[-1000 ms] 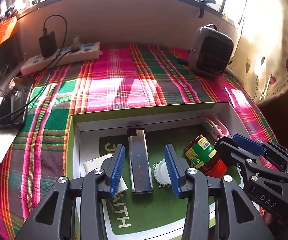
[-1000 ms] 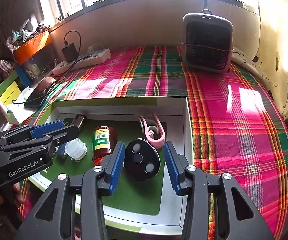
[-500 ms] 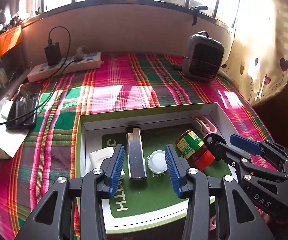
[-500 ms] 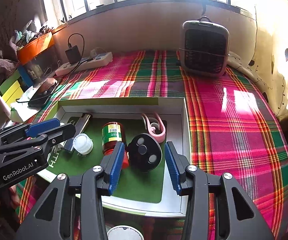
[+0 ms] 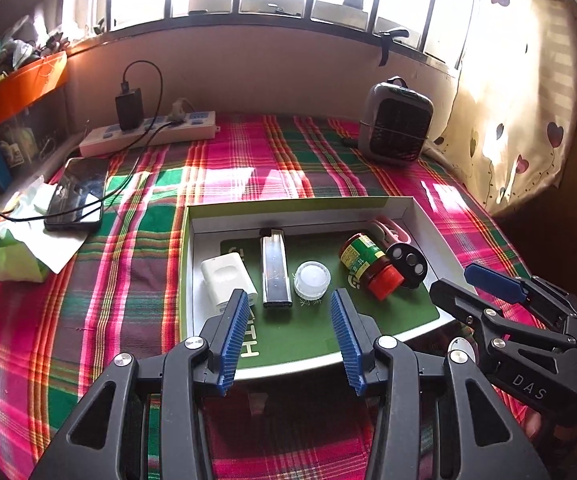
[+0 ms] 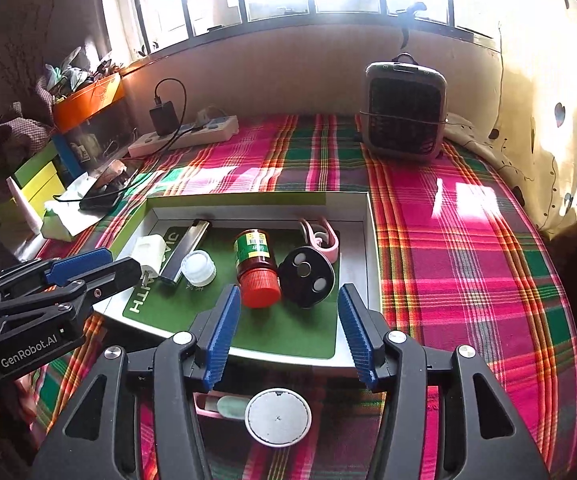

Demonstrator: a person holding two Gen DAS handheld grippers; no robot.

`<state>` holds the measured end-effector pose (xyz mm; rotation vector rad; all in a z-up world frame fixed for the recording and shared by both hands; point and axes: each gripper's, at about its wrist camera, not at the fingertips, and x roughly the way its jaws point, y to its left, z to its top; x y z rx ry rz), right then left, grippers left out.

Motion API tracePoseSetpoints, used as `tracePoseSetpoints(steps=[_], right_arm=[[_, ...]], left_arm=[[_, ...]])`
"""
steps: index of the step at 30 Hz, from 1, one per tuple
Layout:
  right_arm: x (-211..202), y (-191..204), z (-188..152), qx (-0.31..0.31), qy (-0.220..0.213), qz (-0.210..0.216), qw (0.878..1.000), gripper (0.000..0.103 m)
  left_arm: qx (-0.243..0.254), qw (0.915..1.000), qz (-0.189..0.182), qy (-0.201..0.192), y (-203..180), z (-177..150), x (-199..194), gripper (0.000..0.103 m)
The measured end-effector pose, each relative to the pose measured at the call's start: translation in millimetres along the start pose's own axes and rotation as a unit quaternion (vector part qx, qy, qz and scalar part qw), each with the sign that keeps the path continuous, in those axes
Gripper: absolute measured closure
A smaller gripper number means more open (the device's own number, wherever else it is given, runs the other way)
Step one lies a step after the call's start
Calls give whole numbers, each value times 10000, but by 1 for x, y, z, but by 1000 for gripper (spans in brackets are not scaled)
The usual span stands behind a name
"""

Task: Organize rigid objects
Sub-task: 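Withdraw both grippers from the tray and move the right gripper toward the white round container, then close the right gripper on the white round container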

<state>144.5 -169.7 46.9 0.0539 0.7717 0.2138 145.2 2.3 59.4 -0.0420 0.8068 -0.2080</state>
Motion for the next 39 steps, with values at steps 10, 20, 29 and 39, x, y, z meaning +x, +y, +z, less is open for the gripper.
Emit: tracePoseSetpoints(steps=[10,20,29,39], right_arm=[[-27,8,-21,-29,-109,22,9999,51],[-39,13,-47,39,-44,51,10000,51],[-35,9,-71,132,199,-35,9997,51],[-22,1,-63,351,189,-53,9992,50]], left_arm=[[-174,9998,42,-121,12,-30,-28,60],[-464,9989,-57,14,31,-62,-37,60],[-468,9984,-274,178,28,-79,-33,60],[-478,9978,-337,298,30,-88,-30,60]])
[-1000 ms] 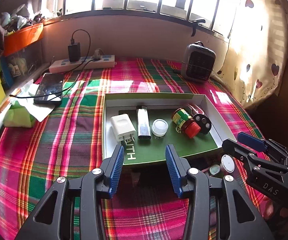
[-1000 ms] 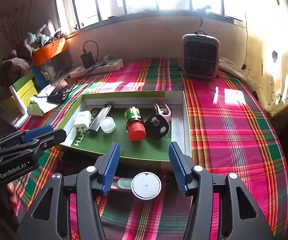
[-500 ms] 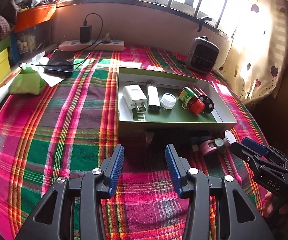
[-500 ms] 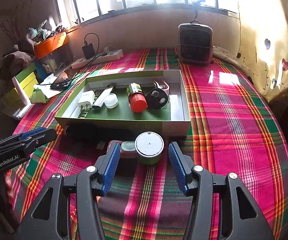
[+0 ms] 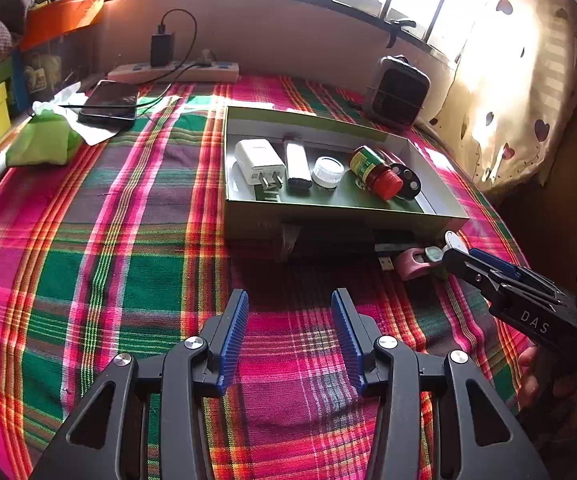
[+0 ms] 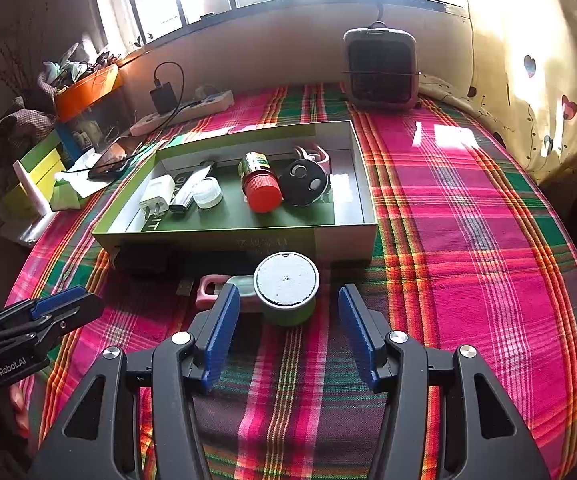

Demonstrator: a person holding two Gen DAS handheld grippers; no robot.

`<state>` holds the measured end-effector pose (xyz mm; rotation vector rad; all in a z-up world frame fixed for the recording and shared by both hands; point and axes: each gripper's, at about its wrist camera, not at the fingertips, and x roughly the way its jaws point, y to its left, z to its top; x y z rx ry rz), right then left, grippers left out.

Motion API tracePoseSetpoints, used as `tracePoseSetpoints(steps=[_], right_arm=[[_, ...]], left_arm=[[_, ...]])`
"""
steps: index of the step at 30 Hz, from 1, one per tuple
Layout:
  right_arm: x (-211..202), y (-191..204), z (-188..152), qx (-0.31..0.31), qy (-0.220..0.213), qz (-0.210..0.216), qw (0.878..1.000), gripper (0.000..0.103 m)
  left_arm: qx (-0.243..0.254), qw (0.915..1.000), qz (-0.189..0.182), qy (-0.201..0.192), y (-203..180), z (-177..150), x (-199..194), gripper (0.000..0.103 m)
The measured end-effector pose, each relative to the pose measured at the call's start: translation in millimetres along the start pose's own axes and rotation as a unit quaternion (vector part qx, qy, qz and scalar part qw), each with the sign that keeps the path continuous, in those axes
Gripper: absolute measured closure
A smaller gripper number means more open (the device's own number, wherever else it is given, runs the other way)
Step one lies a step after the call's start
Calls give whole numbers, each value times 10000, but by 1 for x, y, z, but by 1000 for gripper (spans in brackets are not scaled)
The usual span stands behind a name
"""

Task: Organize rigid objects
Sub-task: 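Close the right gripper on the white round container, then lift the white container with the right gripper while the left gripper reaches toward the black stapler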

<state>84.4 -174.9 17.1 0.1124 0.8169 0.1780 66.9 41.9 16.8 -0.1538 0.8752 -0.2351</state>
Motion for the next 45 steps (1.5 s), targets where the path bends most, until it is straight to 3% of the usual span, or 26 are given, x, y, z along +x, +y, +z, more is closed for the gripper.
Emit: tracePoseSetpoints(steps=[14,20,40,45], right_arm=[[12,-5,10,85,-15,222,9997,50],[11,-10,11,133,-55,287,9995,67],[-4,-32,6,272,-126,164,9994,68],[-3,-35,6,299,-117,184,9993,68]], left_arm=[[77,9999,-6,133,-5,0,8,60],[113,9998,-14,186,-10,0,12,60],[160,9998,81,38,-10,29,30,56],[286,9995,-61,71,-17,33,32,55]])
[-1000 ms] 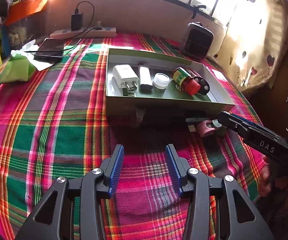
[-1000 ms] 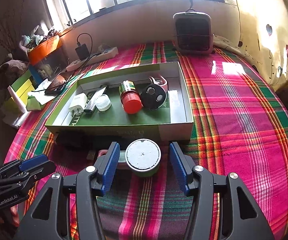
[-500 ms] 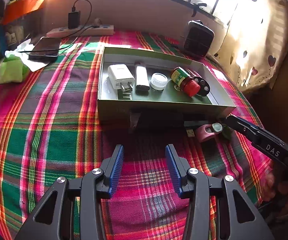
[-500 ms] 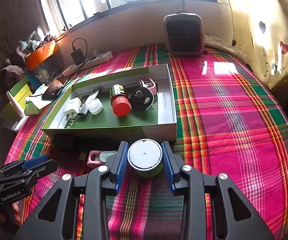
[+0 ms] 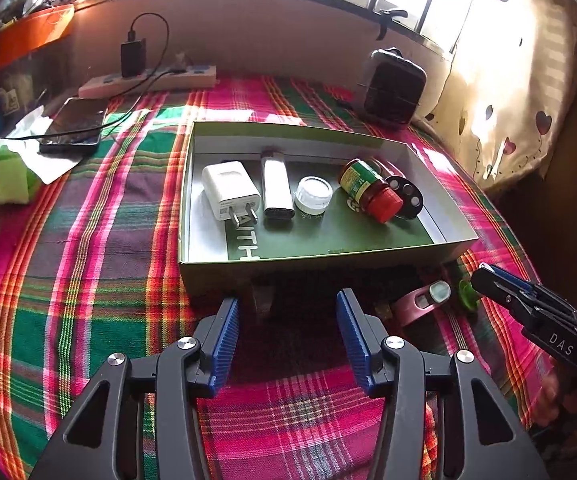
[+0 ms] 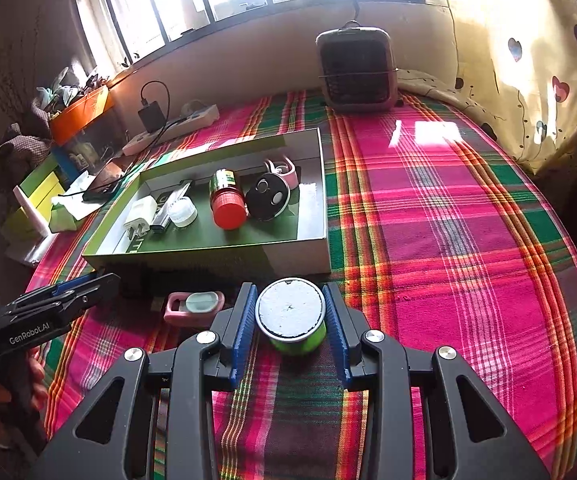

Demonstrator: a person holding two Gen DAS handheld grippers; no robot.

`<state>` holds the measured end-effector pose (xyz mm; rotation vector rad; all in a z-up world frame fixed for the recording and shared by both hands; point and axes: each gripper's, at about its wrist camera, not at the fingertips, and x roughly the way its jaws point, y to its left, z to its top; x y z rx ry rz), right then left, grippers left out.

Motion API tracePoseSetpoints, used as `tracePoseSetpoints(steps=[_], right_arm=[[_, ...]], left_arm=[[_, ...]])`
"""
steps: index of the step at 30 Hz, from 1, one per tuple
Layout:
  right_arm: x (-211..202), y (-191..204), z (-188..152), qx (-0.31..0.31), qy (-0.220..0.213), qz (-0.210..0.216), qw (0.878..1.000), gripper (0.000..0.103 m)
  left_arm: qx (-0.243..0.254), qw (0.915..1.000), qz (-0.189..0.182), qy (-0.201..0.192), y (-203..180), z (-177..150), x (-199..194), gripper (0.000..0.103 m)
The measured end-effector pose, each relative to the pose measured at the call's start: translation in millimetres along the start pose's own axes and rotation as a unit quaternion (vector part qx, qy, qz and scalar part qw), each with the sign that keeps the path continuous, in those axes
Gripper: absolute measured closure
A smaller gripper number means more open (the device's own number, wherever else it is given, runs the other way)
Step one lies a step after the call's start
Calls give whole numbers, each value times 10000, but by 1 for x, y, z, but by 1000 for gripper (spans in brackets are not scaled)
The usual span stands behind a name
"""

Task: Organize rigid objects
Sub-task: 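Lift the white container with the right gripper while the left gripper reaches toward the black stapler, then close the left gripper on the black stapler while the right gripper holds the container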

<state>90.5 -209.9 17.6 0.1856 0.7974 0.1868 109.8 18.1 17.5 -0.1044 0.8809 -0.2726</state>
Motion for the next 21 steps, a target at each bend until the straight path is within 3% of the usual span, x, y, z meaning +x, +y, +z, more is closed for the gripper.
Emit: tracePoseSetpoints(steps=[10,21], right_arm=[[2,-1,-1,34,25,21,10000,68],[0,-1,-3,23,18,49,10000,68]], left_arm=[[135,9999,-64,9,-14,-14,-12,54],[398,9980,-456,173,-39,-42,-27,54]])
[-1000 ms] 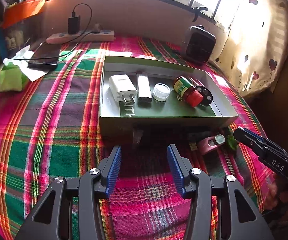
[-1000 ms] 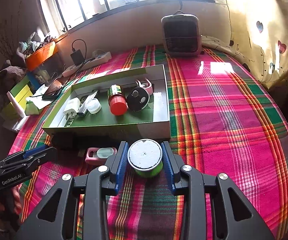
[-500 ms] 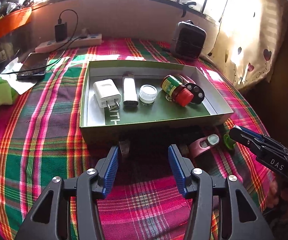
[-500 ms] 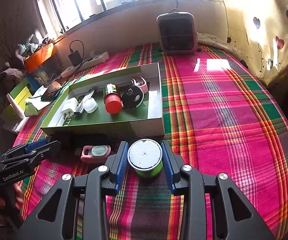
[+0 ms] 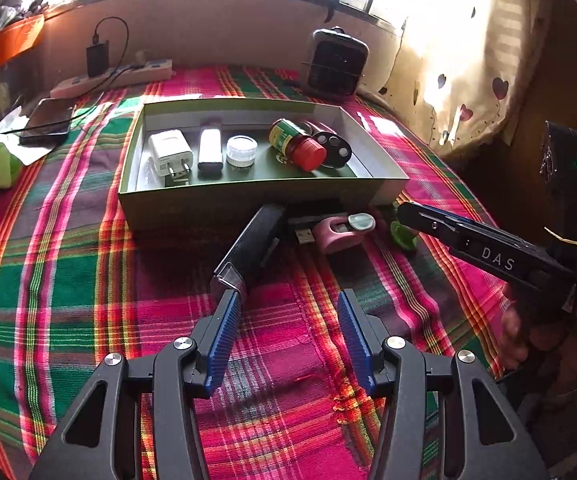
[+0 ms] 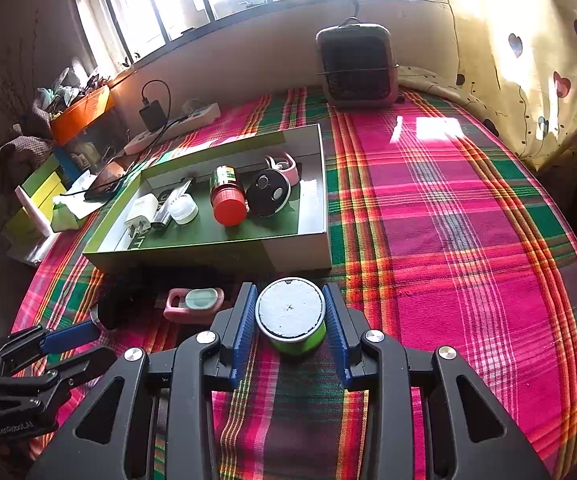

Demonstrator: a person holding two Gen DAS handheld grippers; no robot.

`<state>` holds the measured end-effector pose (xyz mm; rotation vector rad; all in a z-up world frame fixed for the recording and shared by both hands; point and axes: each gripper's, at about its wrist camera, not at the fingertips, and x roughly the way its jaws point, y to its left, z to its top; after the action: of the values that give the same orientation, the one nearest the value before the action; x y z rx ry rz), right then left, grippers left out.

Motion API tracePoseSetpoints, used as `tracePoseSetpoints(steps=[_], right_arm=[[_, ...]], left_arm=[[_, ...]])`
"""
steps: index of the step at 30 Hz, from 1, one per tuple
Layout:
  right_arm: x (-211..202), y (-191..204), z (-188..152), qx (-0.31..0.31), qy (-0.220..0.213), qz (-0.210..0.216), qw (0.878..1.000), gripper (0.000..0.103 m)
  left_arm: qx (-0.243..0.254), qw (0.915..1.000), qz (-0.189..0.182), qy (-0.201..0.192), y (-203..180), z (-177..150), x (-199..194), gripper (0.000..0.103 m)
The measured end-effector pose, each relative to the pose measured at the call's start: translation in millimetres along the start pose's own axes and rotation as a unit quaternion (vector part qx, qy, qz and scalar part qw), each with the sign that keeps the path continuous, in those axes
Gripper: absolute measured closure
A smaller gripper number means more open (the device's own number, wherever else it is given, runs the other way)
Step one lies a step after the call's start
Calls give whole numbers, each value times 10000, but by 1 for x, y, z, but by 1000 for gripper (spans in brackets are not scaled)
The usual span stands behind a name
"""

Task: Organize rigid objects
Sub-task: 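Close the left gripper on the black stapler while the right gripper holds the container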

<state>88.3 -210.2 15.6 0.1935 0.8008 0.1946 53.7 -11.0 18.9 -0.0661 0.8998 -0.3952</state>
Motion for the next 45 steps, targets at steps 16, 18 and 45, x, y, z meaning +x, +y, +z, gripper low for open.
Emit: tracePoseSetpoints(steps=[16,18,45], right_arm=[[1,-1,1,-15,3,43,10000,68],[1,0,1,-30,6,41,10000,68],[9,-2,0,15,185,87,9998,68]], left_arm=[[197,9985,466,-212,10,23,0,54],[322,9983,457,-172,8,25,4,54],[450,9967,674,22,12,32,38,59]])
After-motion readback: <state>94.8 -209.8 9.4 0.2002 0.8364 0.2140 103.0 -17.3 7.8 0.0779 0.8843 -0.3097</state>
